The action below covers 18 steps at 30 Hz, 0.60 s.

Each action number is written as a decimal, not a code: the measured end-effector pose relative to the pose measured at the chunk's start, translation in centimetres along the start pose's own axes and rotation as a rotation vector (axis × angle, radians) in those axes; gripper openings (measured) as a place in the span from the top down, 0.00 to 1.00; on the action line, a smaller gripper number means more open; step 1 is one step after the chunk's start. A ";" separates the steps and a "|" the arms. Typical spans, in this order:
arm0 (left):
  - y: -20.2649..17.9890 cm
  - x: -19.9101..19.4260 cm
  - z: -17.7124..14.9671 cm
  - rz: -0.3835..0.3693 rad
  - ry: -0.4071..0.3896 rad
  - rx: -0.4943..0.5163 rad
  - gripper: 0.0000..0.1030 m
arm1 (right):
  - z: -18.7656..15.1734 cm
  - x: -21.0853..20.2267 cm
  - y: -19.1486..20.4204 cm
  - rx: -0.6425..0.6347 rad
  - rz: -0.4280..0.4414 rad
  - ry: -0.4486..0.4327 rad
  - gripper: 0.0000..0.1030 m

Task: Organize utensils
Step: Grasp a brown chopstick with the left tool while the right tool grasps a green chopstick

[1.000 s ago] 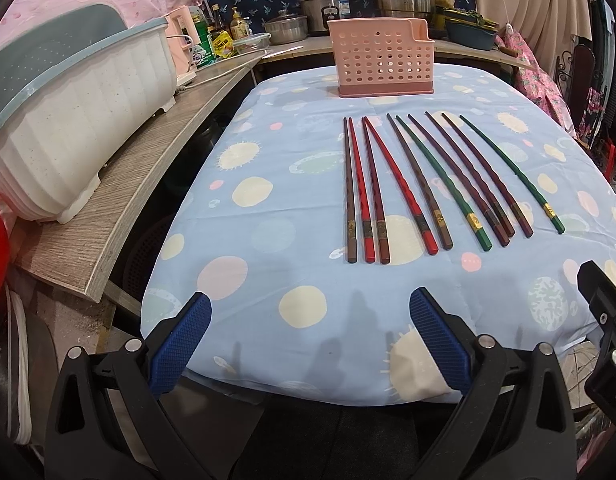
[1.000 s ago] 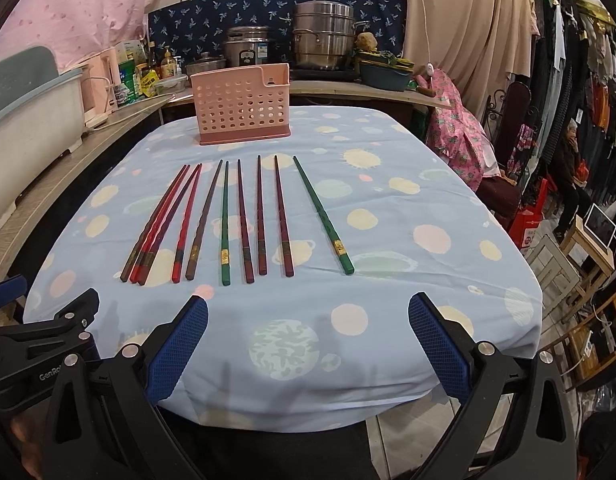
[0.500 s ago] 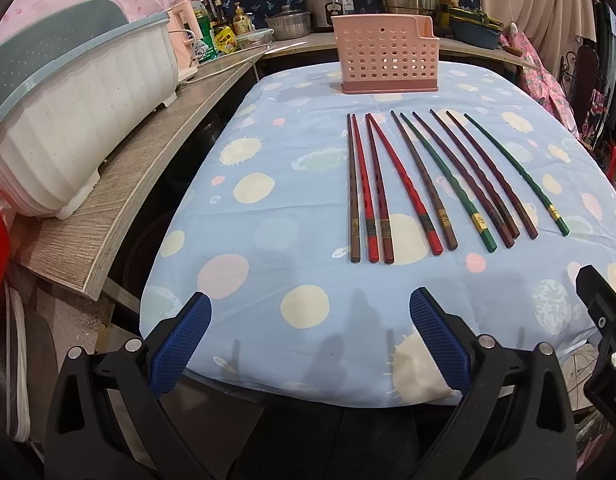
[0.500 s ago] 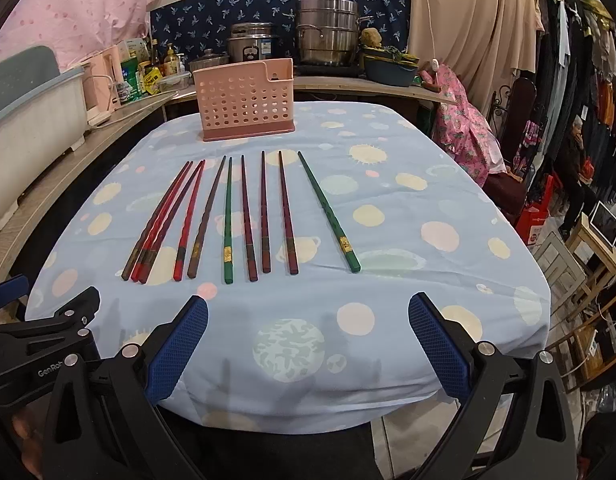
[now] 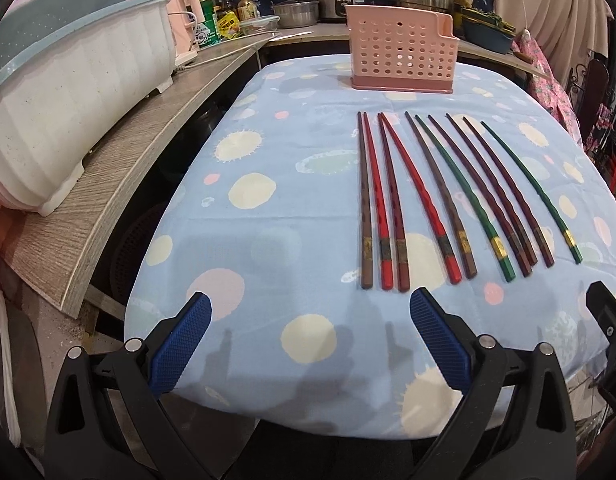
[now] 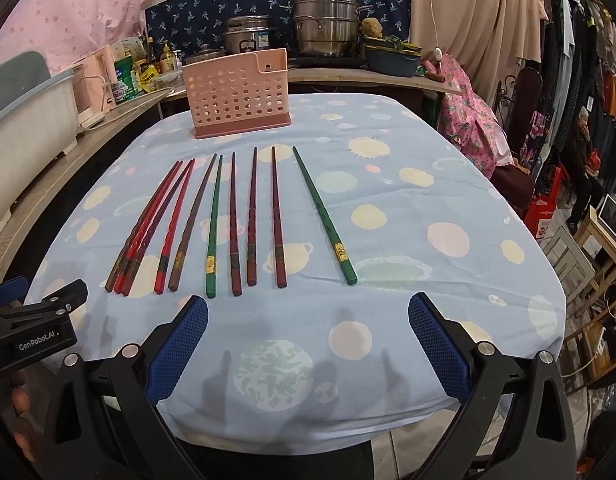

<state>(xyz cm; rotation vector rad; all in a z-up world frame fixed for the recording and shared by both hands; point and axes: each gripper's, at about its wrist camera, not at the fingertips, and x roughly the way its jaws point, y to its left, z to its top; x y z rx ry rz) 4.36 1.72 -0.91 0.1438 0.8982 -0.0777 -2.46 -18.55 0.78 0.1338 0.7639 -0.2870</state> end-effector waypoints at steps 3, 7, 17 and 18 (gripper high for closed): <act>0.4 1.4 0.8 -0.003 0.012 -0.016 0.08 | 0.7 0.9 -0.7 0.018 -0.008 0.003 0.07; 0.6 3.5 1.7 -0.021 0.036 -0.030 0.08 | 1.3 2.1 -1.5 0.042 -0.016 0.013 0.07; -0.1 6.7 2.6 -0.004 0.074 -0.010 0.15 | 2.6 4.0 -1.8 0.044 -0.022 0.021 0.07; -0.1 6.9 2.6 -0.005 0.075 -0.012 0.15 | 2.6 4.0 -1.8 0.045 -0.021 0.021 0.07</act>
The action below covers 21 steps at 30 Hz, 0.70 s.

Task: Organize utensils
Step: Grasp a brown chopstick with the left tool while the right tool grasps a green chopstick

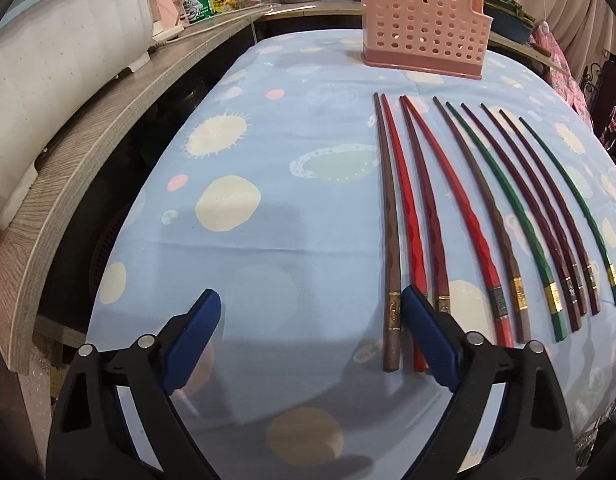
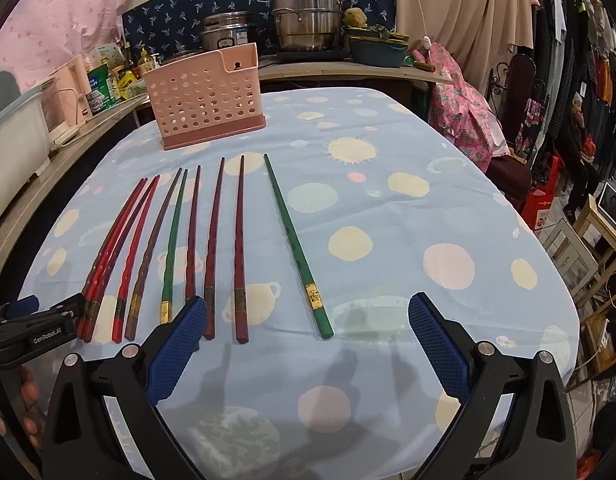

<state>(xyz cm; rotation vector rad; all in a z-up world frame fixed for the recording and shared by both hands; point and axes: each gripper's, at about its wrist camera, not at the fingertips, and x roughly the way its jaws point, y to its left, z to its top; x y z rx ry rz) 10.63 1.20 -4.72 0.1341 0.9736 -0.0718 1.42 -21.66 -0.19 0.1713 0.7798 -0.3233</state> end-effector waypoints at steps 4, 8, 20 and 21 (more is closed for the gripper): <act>0.2 0.1 0.1 -0.004 -0.009 -0.006 0.17 | 0.7 0.7 0.0 0.005 0.007 -0.001 0.07; 0.5 0.1 0.2 -0.007 -0.014 -0.018 0.30 | 1.5 1.9 0.2 0.000 0.009 0.001 0.12; 0.2 -0.4 0.3 -0.048 0.004 -0.007 0.79 | 2.1 5.4 -1.2 0.025 0.056 0.070 0.54; 0.1 -0.4 0.3 -0.051 0.005 -0.006 0.84 | 2.0 5.7 -1.2 0.020 0.056 0.077 0.58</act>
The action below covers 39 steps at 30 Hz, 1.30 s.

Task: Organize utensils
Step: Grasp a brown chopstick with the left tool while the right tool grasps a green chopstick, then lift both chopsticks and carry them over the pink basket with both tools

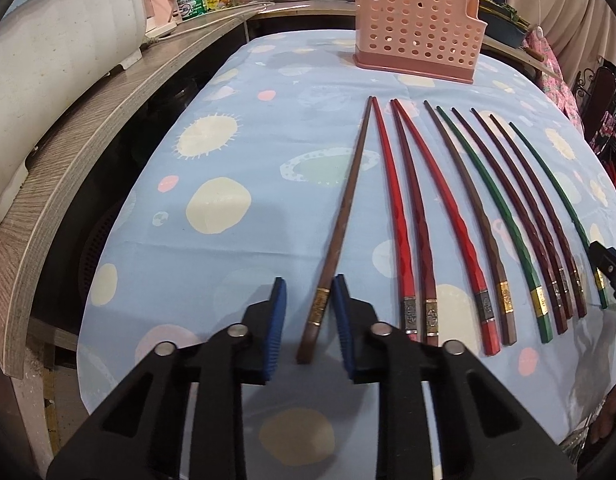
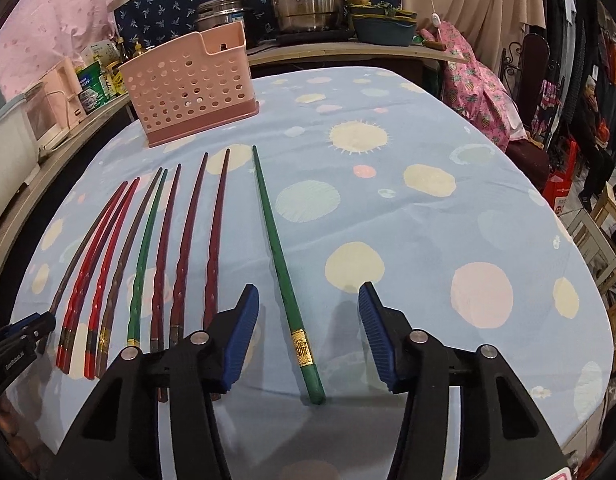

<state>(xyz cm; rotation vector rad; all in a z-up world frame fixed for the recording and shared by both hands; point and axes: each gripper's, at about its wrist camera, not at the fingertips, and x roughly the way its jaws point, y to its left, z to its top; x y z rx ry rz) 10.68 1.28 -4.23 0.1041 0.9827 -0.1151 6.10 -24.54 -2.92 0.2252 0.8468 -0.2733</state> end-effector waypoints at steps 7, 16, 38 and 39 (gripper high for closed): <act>0.3 -0.3 -0.2 -0.048 0.020 -0.018 0.90 | -0.4 -0.1 0.3 -0.029 -0.002 0.001 0.77; 1.4 -2.4 -1.3 -0.102 0.006 -0.030 0.93 | -1.0 -2.3 0.4 -0.027 0.038 -0.017 0.93; 3.6 -14.5 14.1 -0.125 -0.359 -0.109 0.93 | 14.8 -12.4 1.4 -0.021 0.147 -0.346 0.93; 3.6 -14.8 15.2 -0.132 -0.370 -0.107 0.93 | 15.5 -12.4 1.5 -0.022 0.151 -0.352 0.93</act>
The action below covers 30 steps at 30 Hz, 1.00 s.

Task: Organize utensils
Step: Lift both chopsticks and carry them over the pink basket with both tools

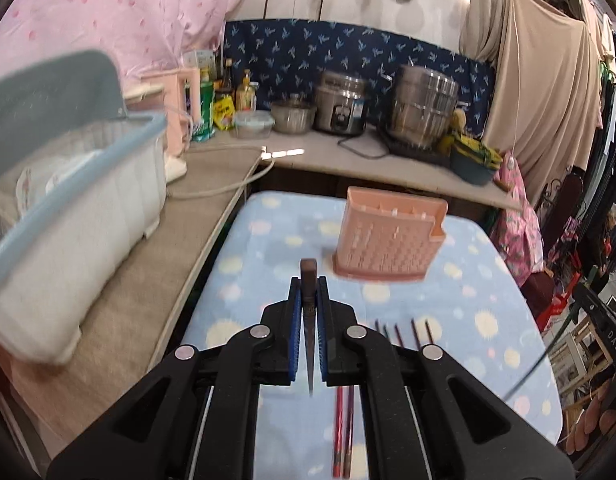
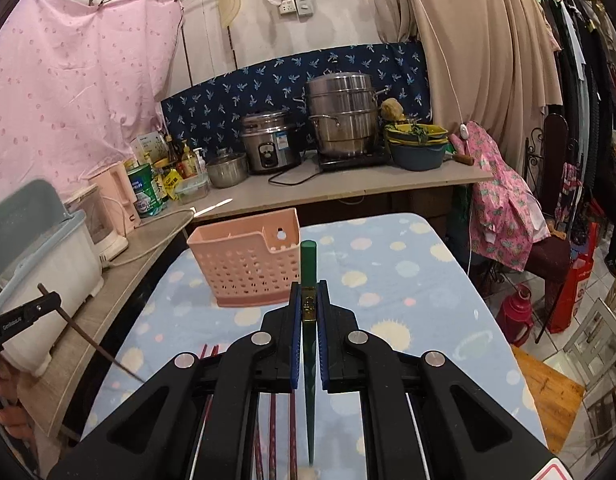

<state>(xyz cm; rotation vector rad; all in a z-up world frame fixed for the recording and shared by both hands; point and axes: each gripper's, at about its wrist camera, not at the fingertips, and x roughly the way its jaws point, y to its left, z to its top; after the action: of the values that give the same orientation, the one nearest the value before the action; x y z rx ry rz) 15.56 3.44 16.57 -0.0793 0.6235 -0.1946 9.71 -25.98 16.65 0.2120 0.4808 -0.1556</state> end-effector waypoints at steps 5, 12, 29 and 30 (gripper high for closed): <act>-1.4 0.8 5.5 -0.023 -0.064 0.003 0.93 | 4.1 1.5 0.5 0.016 0.026 -0.052 0.93; -3.9 1.6 13.2 -0.078 -0.191 -0.015 0.93 | 10.9 4.6 2.0 0.028 0.053 -0.145 0.93; -5.1 12.7 17.7 -0.044 -0.184 -0.063 0.93 | 15.6 17.3 3.4 0.069 0.099 -0.104 0.93; -4.8 13.6 17.2 -0.042 -0.168 -0.065 0.93 | 15.0 18.0 3.4 0.067 0.096 -0.088 0.93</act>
<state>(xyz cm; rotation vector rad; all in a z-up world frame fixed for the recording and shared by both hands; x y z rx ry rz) 35.69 -3.82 23.39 -0.1693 0.4613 -0.2058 32.80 -28.08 21.68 0.2921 0.3771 -0.0874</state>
